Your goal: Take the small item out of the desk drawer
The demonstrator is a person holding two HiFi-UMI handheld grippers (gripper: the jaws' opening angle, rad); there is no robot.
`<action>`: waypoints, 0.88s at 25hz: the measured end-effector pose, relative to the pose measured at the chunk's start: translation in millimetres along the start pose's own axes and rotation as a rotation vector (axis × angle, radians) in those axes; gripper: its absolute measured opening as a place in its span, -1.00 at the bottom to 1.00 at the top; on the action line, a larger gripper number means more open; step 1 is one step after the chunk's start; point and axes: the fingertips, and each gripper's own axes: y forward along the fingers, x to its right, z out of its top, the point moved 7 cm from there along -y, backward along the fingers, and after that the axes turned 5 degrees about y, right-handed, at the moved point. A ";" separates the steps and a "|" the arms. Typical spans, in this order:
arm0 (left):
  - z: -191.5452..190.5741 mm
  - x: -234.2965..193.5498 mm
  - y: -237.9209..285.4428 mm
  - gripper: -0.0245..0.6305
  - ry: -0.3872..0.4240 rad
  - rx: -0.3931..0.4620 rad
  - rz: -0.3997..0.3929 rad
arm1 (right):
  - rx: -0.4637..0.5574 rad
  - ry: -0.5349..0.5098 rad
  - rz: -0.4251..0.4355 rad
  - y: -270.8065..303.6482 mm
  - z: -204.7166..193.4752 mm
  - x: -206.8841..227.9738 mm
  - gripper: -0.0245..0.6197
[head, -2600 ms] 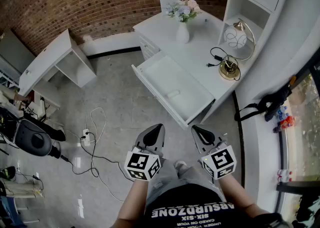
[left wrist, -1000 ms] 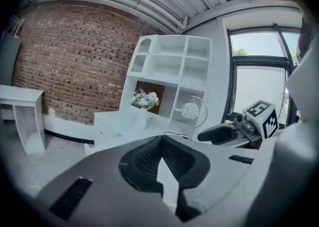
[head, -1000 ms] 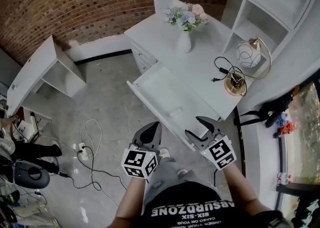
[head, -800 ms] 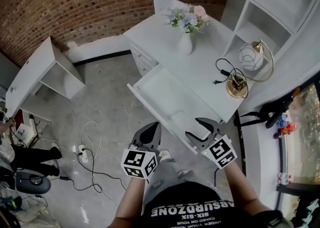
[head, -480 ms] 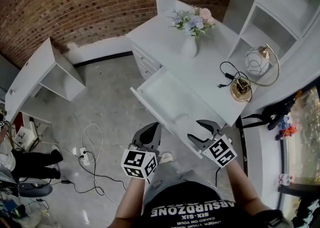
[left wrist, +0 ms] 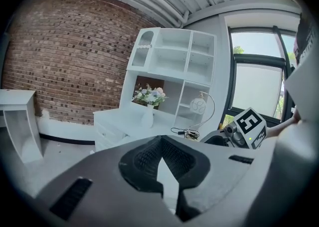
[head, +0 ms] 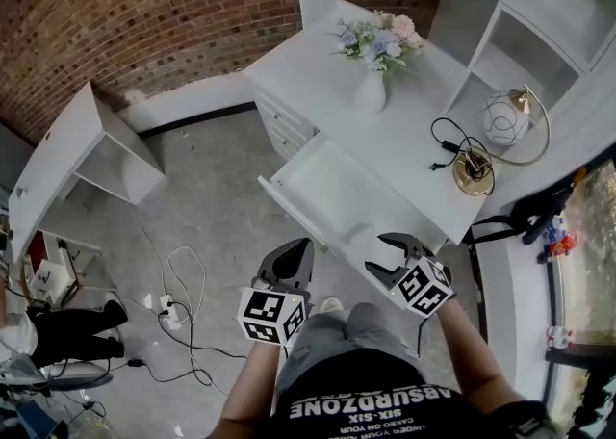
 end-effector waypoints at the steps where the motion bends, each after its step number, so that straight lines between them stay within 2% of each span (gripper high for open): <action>1: -1.8 -1.3 0.3 -0.91 0.000 -0.003 -0.004 | -0.006 -0.001 -0.005 2.8 -0.7 0.3 -0.24; 14: -20.7 -10.5 9.2 -0.91 -0.023 -0.049 -0.037 | -0.101 -0.013 -0.025 36.1 -23.3 15.2 -0.24; 22: -19.8 -23.4 31.8 -0.91 0.006 -0.084 -0.052 | -0.188 -0.145 -0.004 66.2 -32.0 25.9 -0.24</action>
